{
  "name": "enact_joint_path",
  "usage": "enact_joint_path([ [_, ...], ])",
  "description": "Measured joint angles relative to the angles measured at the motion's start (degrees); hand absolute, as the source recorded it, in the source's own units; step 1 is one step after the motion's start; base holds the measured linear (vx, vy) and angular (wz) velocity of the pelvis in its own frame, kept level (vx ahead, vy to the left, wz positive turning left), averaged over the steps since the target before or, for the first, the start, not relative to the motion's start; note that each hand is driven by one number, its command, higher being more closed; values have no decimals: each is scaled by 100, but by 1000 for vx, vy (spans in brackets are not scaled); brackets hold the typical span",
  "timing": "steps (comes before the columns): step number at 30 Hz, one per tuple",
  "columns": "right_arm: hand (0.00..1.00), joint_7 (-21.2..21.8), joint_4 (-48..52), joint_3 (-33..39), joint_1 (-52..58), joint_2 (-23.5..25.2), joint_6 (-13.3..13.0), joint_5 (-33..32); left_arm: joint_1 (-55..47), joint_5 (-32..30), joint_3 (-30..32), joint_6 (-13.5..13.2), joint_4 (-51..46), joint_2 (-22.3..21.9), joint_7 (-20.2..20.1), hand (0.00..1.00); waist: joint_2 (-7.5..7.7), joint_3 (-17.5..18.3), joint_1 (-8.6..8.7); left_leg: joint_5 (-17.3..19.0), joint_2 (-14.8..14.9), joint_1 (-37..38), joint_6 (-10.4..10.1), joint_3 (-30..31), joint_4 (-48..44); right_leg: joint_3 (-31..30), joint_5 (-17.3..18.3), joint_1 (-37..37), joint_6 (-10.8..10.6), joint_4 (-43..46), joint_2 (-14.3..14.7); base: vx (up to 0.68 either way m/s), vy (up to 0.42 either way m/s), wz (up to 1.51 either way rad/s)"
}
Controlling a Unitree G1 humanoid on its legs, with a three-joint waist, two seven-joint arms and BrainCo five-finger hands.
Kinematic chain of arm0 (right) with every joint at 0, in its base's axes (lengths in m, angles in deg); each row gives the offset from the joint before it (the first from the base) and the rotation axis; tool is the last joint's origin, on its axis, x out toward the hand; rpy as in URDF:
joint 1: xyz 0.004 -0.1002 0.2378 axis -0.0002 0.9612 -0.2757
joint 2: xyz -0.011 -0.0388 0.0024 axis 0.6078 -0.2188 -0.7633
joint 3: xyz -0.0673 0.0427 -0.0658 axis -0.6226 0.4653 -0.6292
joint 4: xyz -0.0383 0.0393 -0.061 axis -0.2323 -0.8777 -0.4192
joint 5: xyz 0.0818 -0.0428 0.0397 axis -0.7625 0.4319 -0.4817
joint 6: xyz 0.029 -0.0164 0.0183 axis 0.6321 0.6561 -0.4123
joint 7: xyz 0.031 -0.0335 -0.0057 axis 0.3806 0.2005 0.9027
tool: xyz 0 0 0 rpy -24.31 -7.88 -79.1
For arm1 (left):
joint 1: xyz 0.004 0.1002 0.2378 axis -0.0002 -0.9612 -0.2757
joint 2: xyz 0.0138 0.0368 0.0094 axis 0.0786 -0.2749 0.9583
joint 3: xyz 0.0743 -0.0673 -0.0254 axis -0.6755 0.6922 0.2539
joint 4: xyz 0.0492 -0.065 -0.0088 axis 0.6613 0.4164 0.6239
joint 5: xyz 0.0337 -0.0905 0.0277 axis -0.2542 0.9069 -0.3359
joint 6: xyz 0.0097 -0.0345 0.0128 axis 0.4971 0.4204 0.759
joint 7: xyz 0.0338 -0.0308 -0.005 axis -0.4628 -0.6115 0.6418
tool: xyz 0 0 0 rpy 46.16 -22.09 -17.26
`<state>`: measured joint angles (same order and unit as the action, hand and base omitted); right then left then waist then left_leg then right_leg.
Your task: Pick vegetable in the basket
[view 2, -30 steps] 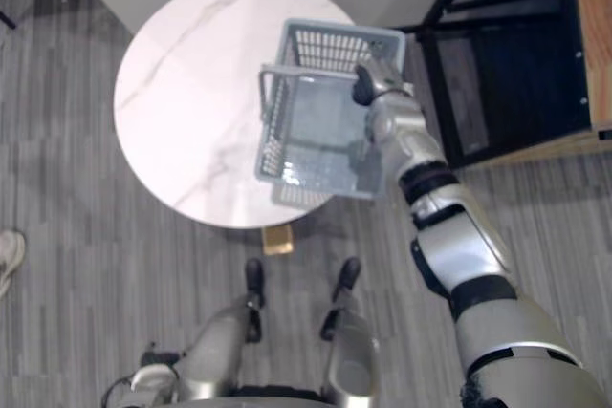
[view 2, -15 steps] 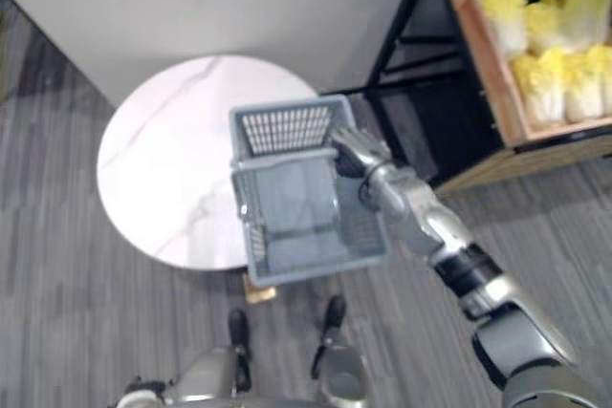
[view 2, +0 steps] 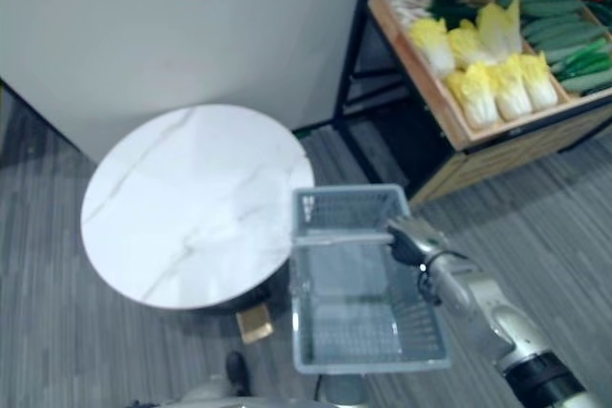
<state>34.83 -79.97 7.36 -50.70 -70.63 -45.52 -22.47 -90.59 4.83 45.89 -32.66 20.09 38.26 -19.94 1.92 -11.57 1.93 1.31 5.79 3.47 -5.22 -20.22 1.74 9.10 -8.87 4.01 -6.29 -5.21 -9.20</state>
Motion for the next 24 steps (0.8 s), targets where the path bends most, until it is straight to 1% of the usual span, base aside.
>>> enact_joint_path([
  [2, 100, -80, -234, 132, 85, 62, -24, 207, -72, 9, -74, -7, -5, -21, -7, 0, -26, 70, 91, 102, 35, 95, -17, -88, -94, -39, 27, -87, -21, -9, 3, -3, -2, -17],
  [3, 100, -128, -307, 193, 94, 128, -24, 240, -101, 13, -85, -10, -10, -20, -7, 0, -25, 70, 97, 186, 70, 83, -30, -115, -239, -62, 34, -112, -14, 7, 10, -9, 2, -25],
  [5, 100, -266, -408, 630, 381, 336, 11, 406, -154, 37, -217, -8, -18, -39, -7, 0, -77, 90, 134, 639, 280, -69, -54, -148, -1006, -173, 243, -84, -17, 351, 65, -19, 0, -21],
  [6, 100, -297, -413, 762, 477, 379, 17, 410, -172, 38, -255, -7, -19, -49, -7, 0, -80, 94, 138, 730, 319, -80, -61, -164, -1138, -196, 321, -37, -12, 493, 74, -28, 11, -20],
  [7, 100, -401, -414, 1023, 625, 482, 31, 424, -198, 39, -306, -8, -26, -54, 1, 0, -82, 96, 192, 845, 362, -74, -42, -217, -1319, -288, 443, 64, -23, 766, 73, -53, 67, -32],
  [8, 100, -477, -407, 1256, 674, 593, 39, 435, -230, 38, -342, -7, -32, -28, 2, 0, -48, 88, 272, 936, 343, -77, -23, -308, -1454, -398, 511, 187, -36, 961, 53, -53, 86, -40],
  [9, 100, -526, -408, 1397, 689, 667, 50, 438, -229, 38, -404, -4, -32, -11, 3, 0, -21, 79, 291, 976, 327, -100, -7, -398, -1546, -513, 486, 274, -25, 1030, 44, -74, 134, -67],
  [10, 100, -675, -411, 1644, 682, 802, 101, 466, -199, 36, -461, -7, -41, 17, 5, 0, -19, 84, 297, 1107, 326, -249, 48, -605, -1759, -743, 433, 491, -97, 1125, 33, -52, 113, -67],
  [11, 100, -719, -412, 1734, 657, 860, 161, 470, -180, 36, -485, -6, -58, 24, 8, 0, 1, 77, 322, 1172, 313, -339, 93, -728, -1885, -875, 336, 604, -132, 1145, 29, -96, 139, -105],
  [12, 100, -800, -421, 1835, 539, 983, 281, 481, -158, 35, -519, -19, -91, 61, 11, 0, 37, 77, 406, 1371, 273, -603, 218, -1039, -2219, -1165, 100, 900, -217, 1039, 28, -127, 124, -90],
  [13, 100, -830, -421, 1845, 498, 1028, 326, 503, -138, 30, -527, -20, -111, 103, 10, 0, 101, 65, 428, 1437, 220, -675, 308, -1179, -2309, -1306, 40, 991, -259, 877, 12, -223, 171, -119],
  [14, 100, -841, -468, 1837, 431, 1156, 414, 538, -169, 13, -552, -13, -160, 196, -5, 0, 209, 56, 381, 1418, 92, -631, 486, -1440, -2131, -1198, 103, 954, -128, 435, -143, -262, 193, -145],
  [15, 100, -849, -646, 1809, 286, 1283, 467, 584, -145, -6, -532, -17, -180, 170, -1, 0, 0, 43, 309, 1264, 265, -533, 657, -2043, -1779, 76, 671, 1011, 572, 375, -313, -277, 220, -201],
  [16, 100, -908, -853, 1710, 85, 1336, 488, 586, -133, -24, -525, -24, -201, 83, 5, 0, -195, -67, 258, 1193, 499, -381, 650, -2398, -1617, 1026, 750, 1257, 935, 1671, -400, -174, 177, -187],
  [17, 100, -915, -942, 1665, 33, 1337, 502, 584, -137, -23, -534, -46, -189, 90, 5, 0, -211, -90, 251, 1155, 528, -282, 649, -2548, -1510, 1319, 808, 1256, 973, 2252, -500, -119, 187, -167],
  [18, 100, -931, -1071, 1619, 19, 1353, 506, 585, -153, -21, -657, -48, -172, 215, 5, 0, -144, -79, 239, 1105, 530, -82, 676, -2876, -1372, 1674, 853, 906, 1016, 3006, -728, -61, 132, -110],
  [19, 100, -939, -1082, 1618, 13, 1373, 507, 597, -156, -19, -704, -51, -175, 217, 5, 0, -95, -69, 234, 1104, 536, -37, 678, -3022, -1368, 1714, 883, 743, 983, 3149, -790, -92, 112, -134],
  [20, 100, -946, -1091, 1607, -53, 1430, 507, 663, -150, -18, -717, -57, -174, 260, 6, 0, -13, -29, 190, 1104, 550, -5, 679, -3333, -1373, 1717, 1089, 501, 900, 3384, -905, -69, 29, -103],
  [21, 100, -949, -1092, 1605, -94, 1455, 507, 705, -121, -11, -707, -56, -173, 280, 8, 0, 58, -4, 155, 1103, 575, -7, 679, -3481, -1394, 1706, 1131, 409, 900, 3474, -962, -87, 4, -152],
  [22, 100, -950, -1111, 1557, -175, 1463, 502, 757, -80, 21, -697, -64, -195, 304, 13, 0, 65, -10, 50, 1099, 678, -40, 676, -3830, -1512, 1665, 1172, 203, 873, 3523, -1111, -55, -34, -136],
  [23, 100, -950, -1116, 1506, -229, 1487, 494, 765, -75, 33, -692, -64, -193, 301, 19, 0, 101, 12, 16, 1099, 788, -59, 677, -3973, -1652, 1619, 1132, 79, 810, 3413, -1159, -50, -73, -143],
  [24, 100, -959, -1114, 1454, -234, 1526, 480, 771, -71, 35, -667, -62, -195, 311, 36, 0, 98, 25, -25, 1100, 917, -118, 678, -4058, -1818, 1604, 1044, -52, 537, 3154, -1179, -50, -239, -115],
])
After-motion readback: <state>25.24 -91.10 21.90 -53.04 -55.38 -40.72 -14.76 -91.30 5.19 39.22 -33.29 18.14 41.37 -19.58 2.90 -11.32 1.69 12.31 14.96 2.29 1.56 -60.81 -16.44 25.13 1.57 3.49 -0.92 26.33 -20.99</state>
